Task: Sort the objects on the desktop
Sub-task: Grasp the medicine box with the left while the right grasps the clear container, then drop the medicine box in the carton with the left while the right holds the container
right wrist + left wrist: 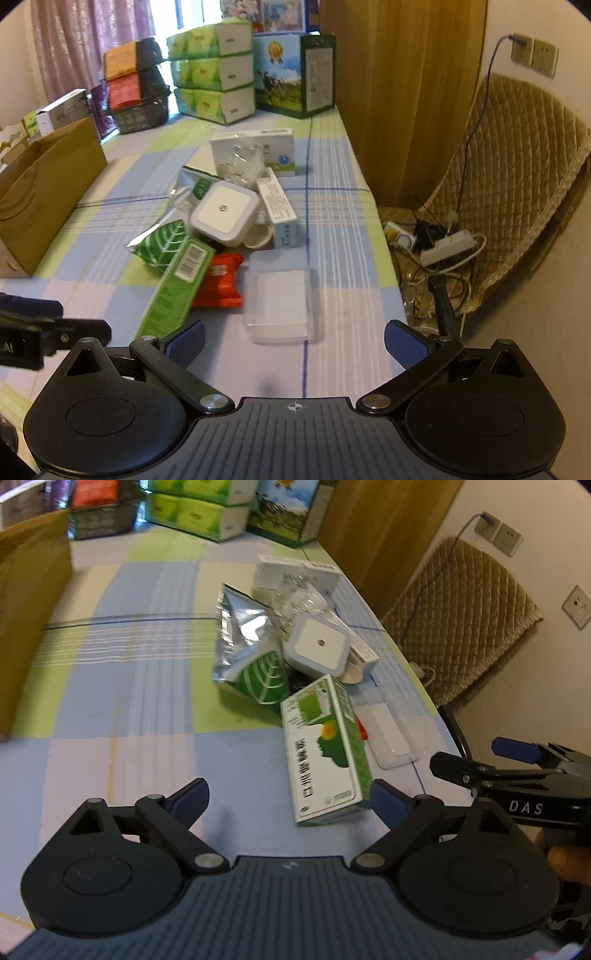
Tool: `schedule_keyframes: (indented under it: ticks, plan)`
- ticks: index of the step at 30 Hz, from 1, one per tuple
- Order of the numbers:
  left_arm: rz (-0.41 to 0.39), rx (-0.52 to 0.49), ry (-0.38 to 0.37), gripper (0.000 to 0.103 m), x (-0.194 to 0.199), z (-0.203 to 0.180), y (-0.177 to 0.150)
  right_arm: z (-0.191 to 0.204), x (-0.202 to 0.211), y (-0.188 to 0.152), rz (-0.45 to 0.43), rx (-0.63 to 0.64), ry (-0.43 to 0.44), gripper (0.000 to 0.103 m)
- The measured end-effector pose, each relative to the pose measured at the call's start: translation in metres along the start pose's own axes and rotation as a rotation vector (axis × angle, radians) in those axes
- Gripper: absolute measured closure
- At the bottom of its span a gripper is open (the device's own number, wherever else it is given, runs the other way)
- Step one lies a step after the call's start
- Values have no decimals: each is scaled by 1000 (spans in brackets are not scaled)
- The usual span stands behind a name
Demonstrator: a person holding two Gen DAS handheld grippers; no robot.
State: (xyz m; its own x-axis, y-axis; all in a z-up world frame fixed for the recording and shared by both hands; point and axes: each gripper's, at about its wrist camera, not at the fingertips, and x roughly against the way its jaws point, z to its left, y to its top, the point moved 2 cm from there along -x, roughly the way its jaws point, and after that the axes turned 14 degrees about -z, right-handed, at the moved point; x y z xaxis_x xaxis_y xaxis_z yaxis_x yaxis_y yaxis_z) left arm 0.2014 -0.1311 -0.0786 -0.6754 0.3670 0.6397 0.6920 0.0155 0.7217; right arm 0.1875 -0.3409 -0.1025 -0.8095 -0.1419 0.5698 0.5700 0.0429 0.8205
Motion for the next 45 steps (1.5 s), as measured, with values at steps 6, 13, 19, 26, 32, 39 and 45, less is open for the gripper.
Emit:
schedule_keyframes:
  ticks: [6, 13, 19, 26, 32, 39, 45]
  plan:
    - [56, 24, -53, 20, -40, -2, -2, -8, -14, 1, 28, -8, 12, 2]
    - [101, 34, -92, 47, -61, 0, -7, -5, -29, 1, 77, -3, 63, 12]
    - [80, -54, -34, 52, -47, 11, -13, 7, -46, 1, 119, 37, 98, 16]
    - [45, -181, 21, 52, -24, 24, -23, 14, -76, 0, 192, 60, 103, 29]
    - [32, -180, 26, 51, -25, 27, -22, 10, -86, -1, 219, 34, 74, 48]
    - [25, -207, 34, 50, -44, 22, -14, 15, -76, 0, 219, 53, 55, 48]
    - [37, -239, 43, 52, -42, 19, -15, 15, -60, 1, 196, 31, 47, 48]
